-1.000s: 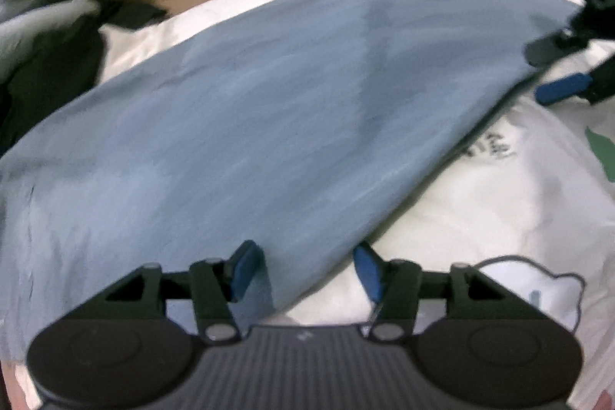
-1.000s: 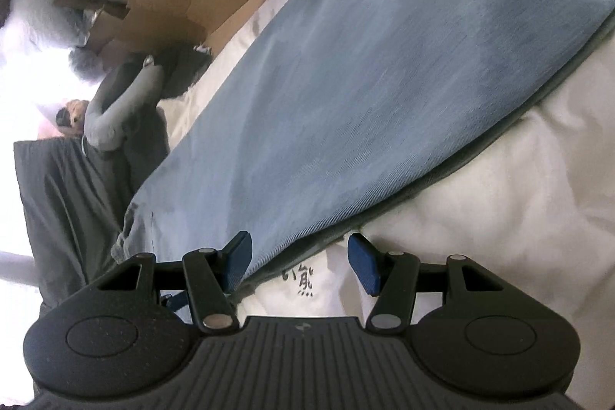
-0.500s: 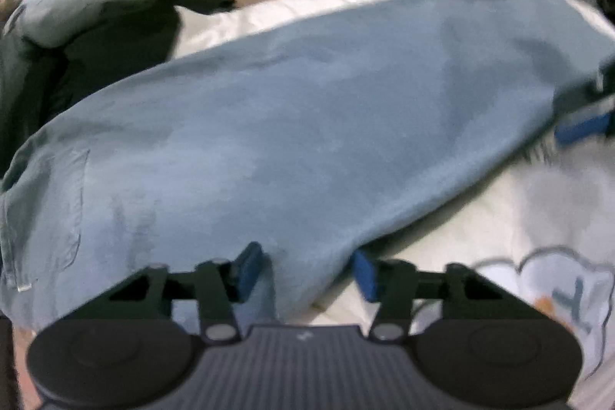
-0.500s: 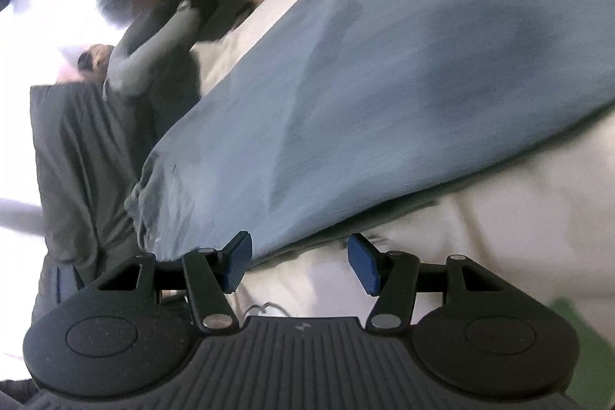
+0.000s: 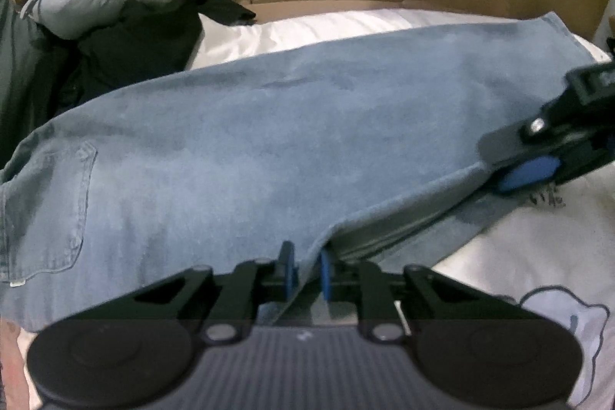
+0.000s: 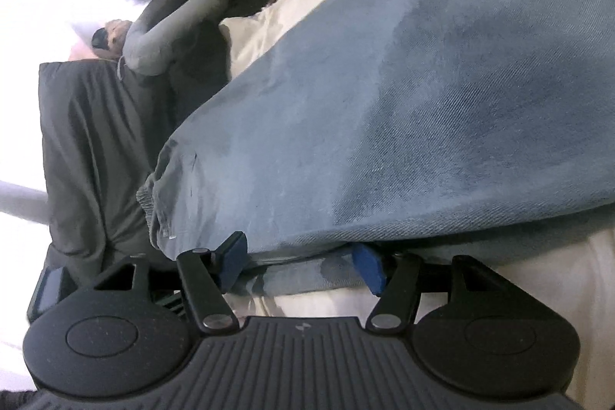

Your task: Fold clothes

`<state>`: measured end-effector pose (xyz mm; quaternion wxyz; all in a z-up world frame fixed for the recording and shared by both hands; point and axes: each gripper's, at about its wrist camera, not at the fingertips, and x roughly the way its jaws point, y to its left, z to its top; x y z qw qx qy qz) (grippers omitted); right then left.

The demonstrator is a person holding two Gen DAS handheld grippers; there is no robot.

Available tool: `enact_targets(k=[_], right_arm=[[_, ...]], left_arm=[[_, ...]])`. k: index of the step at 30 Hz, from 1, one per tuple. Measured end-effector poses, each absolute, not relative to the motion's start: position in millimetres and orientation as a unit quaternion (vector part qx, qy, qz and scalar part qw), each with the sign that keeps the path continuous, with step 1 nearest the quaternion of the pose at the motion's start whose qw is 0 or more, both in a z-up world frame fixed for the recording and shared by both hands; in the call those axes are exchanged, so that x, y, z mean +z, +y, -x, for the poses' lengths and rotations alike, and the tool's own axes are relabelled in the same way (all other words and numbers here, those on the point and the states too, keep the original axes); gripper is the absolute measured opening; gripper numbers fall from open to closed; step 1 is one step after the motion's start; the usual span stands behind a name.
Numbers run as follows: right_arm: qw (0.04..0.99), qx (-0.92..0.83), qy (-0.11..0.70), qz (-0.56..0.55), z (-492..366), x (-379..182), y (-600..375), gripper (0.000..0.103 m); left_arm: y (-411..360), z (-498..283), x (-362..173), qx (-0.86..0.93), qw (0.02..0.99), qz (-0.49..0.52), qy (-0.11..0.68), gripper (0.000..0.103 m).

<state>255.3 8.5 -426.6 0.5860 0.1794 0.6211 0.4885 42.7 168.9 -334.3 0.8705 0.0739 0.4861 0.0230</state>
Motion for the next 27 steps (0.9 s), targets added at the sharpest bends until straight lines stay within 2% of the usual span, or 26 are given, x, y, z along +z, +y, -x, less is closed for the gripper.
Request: enact_targets(k=[4, 5, 7, 9, 11, 19, 27], right_arm=[[0.585, 0.485, 0.629, -0.164, -251, -436, 17, 0.068], [0.584, 0.486, 0.629, -0.164, -249, -436, 18, 0.068], [0.581, 0.487, 0.631, -0.163, -248, -437, 18, 0.068], [0.575, 0.484, 0.637, -0.171, -249, -439, 16, 0.067], [0.572, 0.482, 0.640, -0.177, -251, -441, 13, 0.064], [0.571, 0.479, 0.642, -0.181, -252, -442, 11, 0.063], [0.576, 0.476, 0.638, -0.186, -255, -442, 6, 0.062]], left_arm=[[170, -42, -335, 0.024, 0.872, -0.072, 0.483, 0.015], [169, -42, -337, 0.025, 0.871, -0.074, 0.485, 0.018], [169, -40, -340, 0.031, 0.867, -0.084, 0.489, 0.028], [169, -35, -343, 0.049, 0.865, -0.103, 0.489, 0.046], [169, -28, -345, 0.074, 0.863, -0.127, 0.484, 0.058], [186, -5, -351, 0.143, 0.847, -0.151, 0.489, 0.061], [221, 0, -346, 0.229, 0.834, -0.100, 0.491, 0.063]])
